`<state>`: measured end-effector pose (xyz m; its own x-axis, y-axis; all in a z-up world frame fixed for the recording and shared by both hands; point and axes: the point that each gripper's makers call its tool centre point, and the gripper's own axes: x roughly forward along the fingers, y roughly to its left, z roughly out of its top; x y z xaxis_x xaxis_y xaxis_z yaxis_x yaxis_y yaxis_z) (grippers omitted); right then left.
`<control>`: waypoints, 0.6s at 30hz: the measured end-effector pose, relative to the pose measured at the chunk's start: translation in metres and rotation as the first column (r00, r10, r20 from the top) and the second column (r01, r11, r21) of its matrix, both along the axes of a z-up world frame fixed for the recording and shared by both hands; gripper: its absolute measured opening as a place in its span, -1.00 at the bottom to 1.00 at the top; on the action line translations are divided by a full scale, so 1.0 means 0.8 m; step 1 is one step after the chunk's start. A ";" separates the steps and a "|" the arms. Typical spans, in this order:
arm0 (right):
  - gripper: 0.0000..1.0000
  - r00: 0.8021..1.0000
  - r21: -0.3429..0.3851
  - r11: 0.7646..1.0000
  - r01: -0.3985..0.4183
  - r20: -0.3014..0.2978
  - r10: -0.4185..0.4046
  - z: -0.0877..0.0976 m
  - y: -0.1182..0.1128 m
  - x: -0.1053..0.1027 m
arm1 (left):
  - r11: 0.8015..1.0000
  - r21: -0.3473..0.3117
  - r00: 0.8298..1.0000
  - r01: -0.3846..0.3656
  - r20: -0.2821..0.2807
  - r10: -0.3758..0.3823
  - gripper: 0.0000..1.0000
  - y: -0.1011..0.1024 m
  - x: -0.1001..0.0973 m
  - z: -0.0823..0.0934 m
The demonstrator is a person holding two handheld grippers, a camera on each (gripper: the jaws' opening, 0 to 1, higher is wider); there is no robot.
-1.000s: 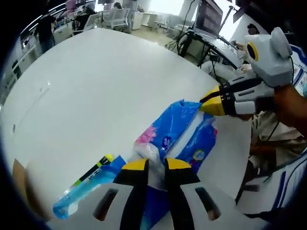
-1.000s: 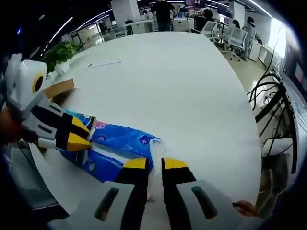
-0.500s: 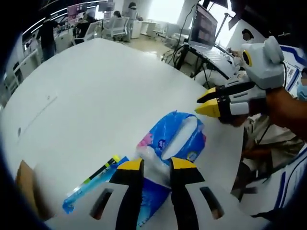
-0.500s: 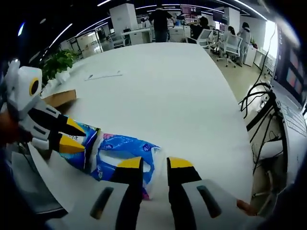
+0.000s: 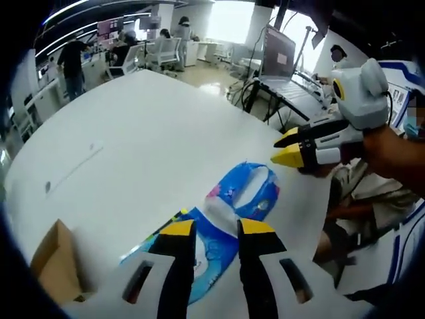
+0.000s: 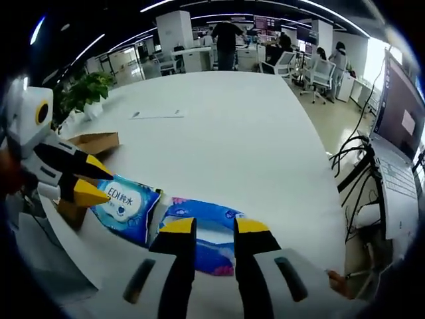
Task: Operate the shoe box by opening the lid, removing the specified soft item, and placing it in the target area until the item is outside and the box remains undamaged.
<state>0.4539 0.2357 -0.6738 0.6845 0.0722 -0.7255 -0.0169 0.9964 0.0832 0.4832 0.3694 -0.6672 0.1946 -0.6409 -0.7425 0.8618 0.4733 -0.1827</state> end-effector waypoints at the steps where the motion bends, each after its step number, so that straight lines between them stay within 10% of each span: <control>1: -0.59 1.000 0.000 1.000 -0.001 0.002 0.001 0.002 0.002 0.000 | 1.000 0.000 1.000 -0.002 0.001 0.002 -0.54 0.005 0.000 0.003; 18: -0.58 0.995 -0.012 0.995 -0.099 0.022 0.099 0.033 0.143 0.007 | 0.993 -0.006 0.992 -0.115 0.049 0.115 -0.52 0.158 0.015 0.035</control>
<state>0.4597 0.3498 -0.6471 0.6903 0.1325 -0.7113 -0.1172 0.9906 0.0708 0.4952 0.4960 -0.6394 0.3032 -0.6146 -0.7282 0.8097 0.5691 -0.1431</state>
